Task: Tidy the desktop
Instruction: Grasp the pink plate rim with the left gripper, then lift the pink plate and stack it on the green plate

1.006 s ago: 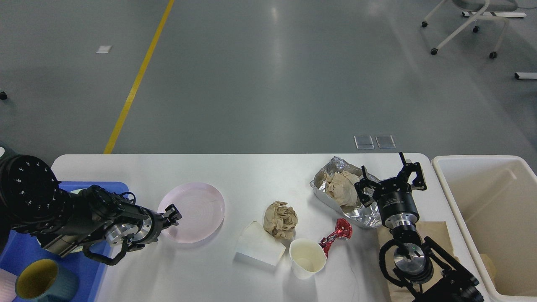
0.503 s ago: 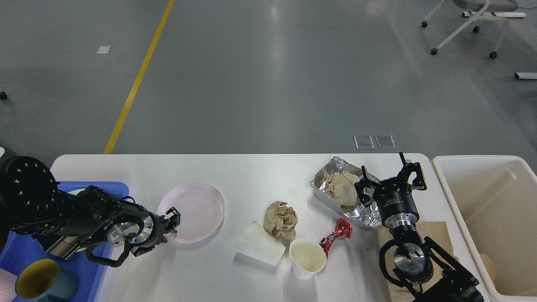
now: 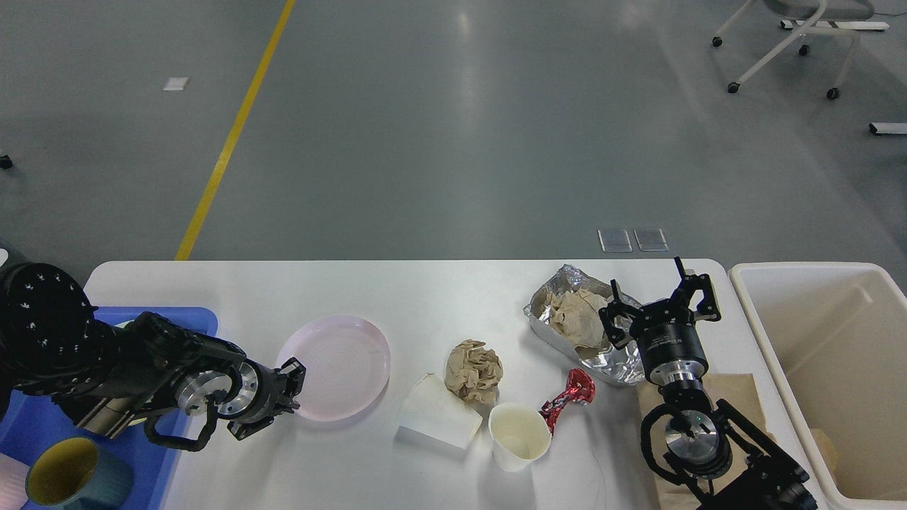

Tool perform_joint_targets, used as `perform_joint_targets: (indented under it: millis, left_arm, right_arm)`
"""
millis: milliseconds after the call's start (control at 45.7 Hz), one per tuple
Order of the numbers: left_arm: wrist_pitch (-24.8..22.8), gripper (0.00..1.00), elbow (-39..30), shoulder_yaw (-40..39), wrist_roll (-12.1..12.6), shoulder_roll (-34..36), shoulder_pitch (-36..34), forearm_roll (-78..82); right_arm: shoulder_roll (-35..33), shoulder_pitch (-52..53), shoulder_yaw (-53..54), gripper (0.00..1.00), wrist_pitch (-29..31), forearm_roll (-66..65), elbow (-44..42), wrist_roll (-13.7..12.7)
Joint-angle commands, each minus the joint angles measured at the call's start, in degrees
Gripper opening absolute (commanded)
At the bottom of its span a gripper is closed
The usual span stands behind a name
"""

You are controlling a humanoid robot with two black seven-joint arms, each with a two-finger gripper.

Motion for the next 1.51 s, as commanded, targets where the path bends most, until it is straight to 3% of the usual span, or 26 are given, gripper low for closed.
perform_joint_targets:
  millis: [0,306,481,656,809,1093,1356,1487]
  left_arm:
    - [-0.8,0.0,-0.3,0.2,0.1,0.2,-0.4,-0.2]
    - [-1.2,0.0,-0.8,0.4,0.3,1.3,-1.7,-0.2]
    - [-3.3,0.0,-3.6,1.9,3.5,3.5,-7.2,0.2]
    - [-8.7,0.0,-7.4,7.6,3.7,4.9,-16.8,0.3]
    - [-10.6,0.0,-13.6,10.1,4.1,7.3,-25.4,0.7]
    - [-14.4,0.0,-28.8,18.0,3.6,3.7,-48.7,1.5]
    - [-19.2,0.0,-39.3,19.6,3.3,2.2,-66.7,1.6]
    - [-23.0,0.0,-41.5,19.9,3.1,1.6,-71.4,1.6]
  right_arm:
    - [0.0,0.0,0.0,1.0,0.0,0.0,0.0,0.0]
    - [0.0,0.1,0.0,1.0,0.0,0.0,0.0,0.0]
    - [0.0,0.1,0.0,1.0,0.0,0.0,0.0,0.0]
    - [0.0,0.0,0.0,1.0,0.0,0.0,0.0,0.0]
    - [0.0,0.1,0.0,1.0,0.0,0.0,0.0,0.0]
    - [0.0,0.0,0.0,1.0,0.0,-0.1,0.0,0.0]
    - [0.0,0.0,0.0,1.0,0.0,0.0,0.0,0.0]
    - [-0.1,0.0,0.0,1.0,0.0,0.0,0.0,0.0]
